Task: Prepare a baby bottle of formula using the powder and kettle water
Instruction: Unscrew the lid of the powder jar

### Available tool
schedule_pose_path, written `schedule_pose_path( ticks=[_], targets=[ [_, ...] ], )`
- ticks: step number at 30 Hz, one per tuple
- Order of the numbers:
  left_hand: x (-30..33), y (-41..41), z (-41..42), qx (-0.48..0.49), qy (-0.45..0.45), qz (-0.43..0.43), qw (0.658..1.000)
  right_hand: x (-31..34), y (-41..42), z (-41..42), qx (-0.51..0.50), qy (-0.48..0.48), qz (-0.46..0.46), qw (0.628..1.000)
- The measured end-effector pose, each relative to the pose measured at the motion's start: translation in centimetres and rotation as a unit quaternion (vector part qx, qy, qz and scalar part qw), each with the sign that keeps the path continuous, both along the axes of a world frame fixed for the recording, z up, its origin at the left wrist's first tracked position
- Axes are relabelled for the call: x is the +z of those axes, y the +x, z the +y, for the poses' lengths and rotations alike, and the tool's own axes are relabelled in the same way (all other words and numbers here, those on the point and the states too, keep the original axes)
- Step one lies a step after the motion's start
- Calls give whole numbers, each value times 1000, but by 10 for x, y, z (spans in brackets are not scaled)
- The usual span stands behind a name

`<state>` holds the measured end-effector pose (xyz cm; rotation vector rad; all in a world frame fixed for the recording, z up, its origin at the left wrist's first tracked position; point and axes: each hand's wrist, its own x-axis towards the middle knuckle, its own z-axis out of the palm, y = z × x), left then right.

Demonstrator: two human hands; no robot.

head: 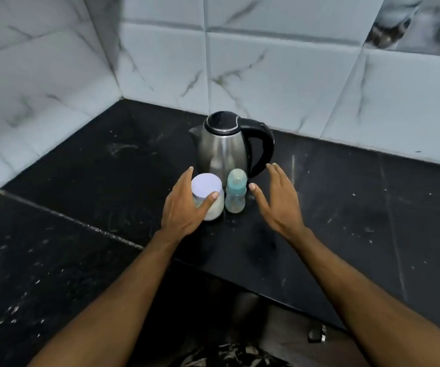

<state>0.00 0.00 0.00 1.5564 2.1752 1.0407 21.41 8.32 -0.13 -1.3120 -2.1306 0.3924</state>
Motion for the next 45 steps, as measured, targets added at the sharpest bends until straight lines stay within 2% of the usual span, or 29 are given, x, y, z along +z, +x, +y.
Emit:
schedule_pose_path(
  ticks=[5,19,27,37,41,45],
  targets=[
    [-14,8,-1,8,-31,-44,999,-27,-5,-18,-7,-55,-26,998],
    [-22,-2,22,33,-32,-123,991,-39,-18,-35,-2,-77,-26,997],
    [-14,-11,-1,-31,-32,-153,987,-25,-37,-43,-1,-66,23,998],
    [-17,-27,-38,-83,-63,-179,978,4,-78,-45,75,-70,71,992],
    [-13,-35,-42,-106,-70,-208,970,8,-89,-47,124,-67,47,989],
    [-15,-39,-44,-102,-80,-219,967,10,-99,-47,171,-50,-34,983]
  ],
)
